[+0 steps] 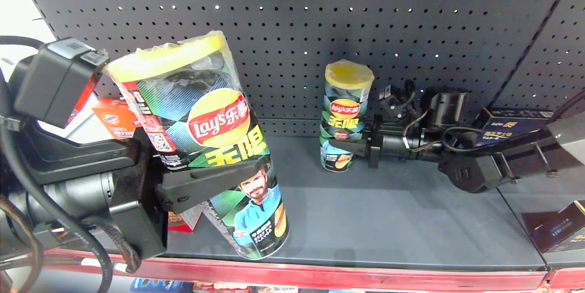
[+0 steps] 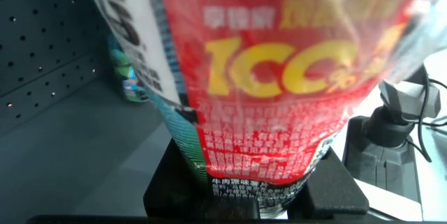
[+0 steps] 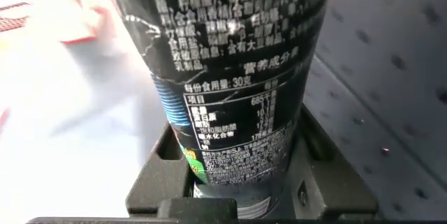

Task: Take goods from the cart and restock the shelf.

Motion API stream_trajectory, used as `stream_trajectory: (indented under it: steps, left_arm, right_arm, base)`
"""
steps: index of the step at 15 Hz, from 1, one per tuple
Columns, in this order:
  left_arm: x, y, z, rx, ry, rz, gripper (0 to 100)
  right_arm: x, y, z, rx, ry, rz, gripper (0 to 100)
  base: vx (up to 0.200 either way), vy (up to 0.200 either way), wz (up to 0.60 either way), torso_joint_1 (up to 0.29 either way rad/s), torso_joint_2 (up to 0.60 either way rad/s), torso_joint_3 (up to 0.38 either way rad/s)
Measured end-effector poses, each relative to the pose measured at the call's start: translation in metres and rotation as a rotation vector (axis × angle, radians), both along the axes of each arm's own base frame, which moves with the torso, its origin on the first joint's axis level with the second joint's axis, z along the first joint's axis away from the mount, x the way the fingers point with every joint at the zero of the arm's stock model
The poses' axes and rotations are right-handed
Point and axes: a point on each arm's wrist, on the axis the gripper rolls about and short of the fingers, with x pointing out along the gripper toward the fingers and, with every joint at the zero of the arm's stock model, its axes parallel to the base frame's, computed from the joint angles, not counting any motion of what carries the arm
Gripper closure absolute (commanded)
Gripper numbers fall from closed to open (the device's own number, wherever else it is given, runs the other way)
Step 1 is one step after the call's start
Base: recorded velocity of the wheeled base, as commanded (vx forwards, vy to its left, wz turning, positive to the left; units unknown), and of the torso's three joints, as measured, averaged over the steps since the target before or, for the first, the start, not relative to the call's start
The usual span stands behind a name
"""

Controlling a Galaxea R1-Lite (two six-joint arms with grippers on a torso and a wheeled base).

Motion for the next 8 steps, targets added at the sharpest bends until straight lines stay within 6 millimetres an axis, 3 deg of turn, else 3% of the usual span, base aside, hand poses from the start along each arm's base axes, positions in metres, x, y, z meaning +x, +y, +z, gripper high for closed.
stream_trajectory:
  steps: [6,8]
  left_arm:
    - [-0.002,0.001,0.002,-0.004,-0.007,-0.001,100]
    - [-0.002,0.001,0.002,-0.005,-0.007,0.0,100]
  right_arm:
    - [-0.083,-0.013,0.008,-0.014,0.014,0.016,100]
    - [-0.099,-0.017,0.004,0.006,-0.023,0.023,100]
  base:
    - [0.0,0.0,0.0,0.0,0.0,0.0]
    - [0.0,0.0,0.0,0.0,0.0,0.0]
